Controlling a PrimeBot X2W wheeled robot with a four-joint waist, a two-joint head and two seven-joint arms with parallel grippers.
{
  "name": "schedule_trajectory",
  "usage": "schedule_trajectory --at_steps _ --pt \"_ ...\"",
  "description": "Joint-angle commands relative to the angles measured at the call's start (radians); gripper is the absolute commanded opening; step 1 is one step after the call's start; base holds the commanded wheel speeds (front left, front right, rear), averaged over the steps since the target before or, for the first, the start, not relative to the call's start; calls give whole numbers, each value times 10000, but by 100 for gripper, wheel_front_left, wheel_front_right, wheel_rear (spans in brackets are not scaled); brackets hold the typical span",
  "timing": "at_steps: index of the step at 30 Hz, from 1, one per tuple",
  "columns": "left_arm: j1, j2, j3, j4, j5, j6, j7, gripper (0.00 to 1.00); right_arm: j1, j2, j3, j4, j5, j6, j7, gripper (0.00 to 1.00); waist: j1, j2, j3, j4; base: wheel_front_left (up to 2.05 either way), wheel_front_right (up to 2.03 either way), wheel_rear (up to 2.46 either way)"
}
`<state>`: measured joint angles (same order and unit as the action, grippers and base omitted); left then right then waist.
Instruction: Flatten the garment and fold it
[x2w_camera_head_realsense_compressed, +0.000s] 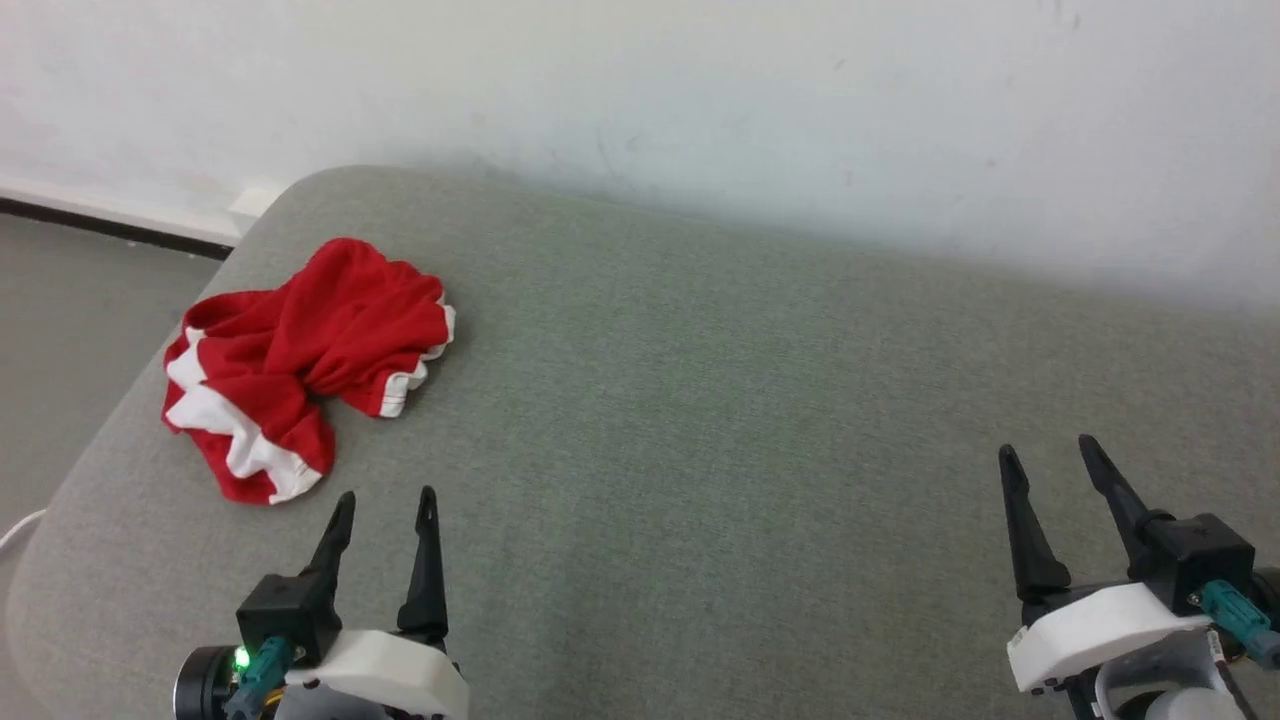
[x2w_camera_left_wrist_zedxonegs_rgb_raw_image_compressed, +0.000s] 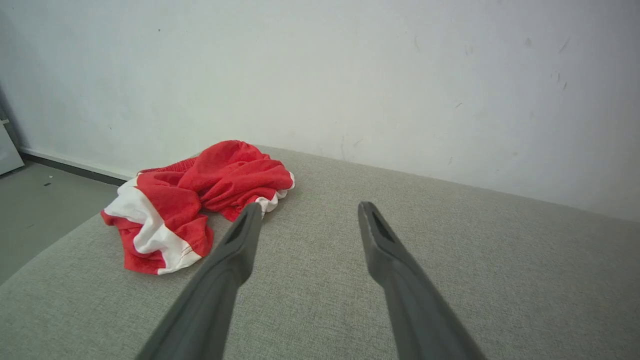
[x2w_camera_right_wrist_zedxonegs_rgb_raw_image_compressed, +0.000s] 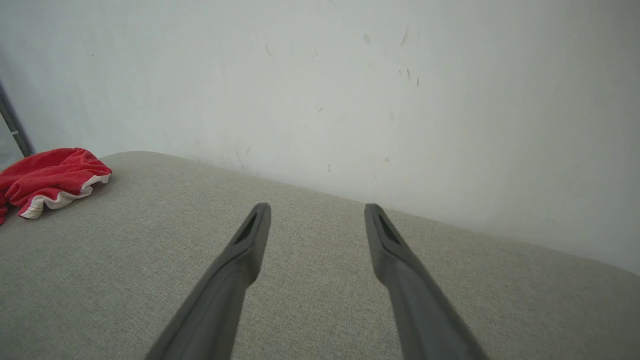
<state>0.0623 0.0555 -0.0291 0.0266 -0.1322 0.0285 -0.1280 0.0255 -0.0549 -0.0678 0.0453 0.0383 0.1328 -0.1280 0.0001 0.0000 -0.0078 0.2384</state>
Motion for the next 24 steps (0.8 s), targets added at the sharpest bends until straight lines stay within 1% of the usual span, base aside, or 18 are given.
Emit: schedule_trajectory --at_steps 1,8,24 --pt "165 -27 9 54 -101 56 -106 100 40 23 -31 24 93 -11 -107 100 0 0 -20 210 0 0 0" --pt "299 -31 -81 103 -262 149 -273 100 42 26 121 135 129 -12 -274 100 0 0 -81 794 0 0 0" --pt "479 -38 -32 375 -573 43 -608 100 77 33 304 395 321 -15 -609 100 -1 0 -155 2066 0 0 0"
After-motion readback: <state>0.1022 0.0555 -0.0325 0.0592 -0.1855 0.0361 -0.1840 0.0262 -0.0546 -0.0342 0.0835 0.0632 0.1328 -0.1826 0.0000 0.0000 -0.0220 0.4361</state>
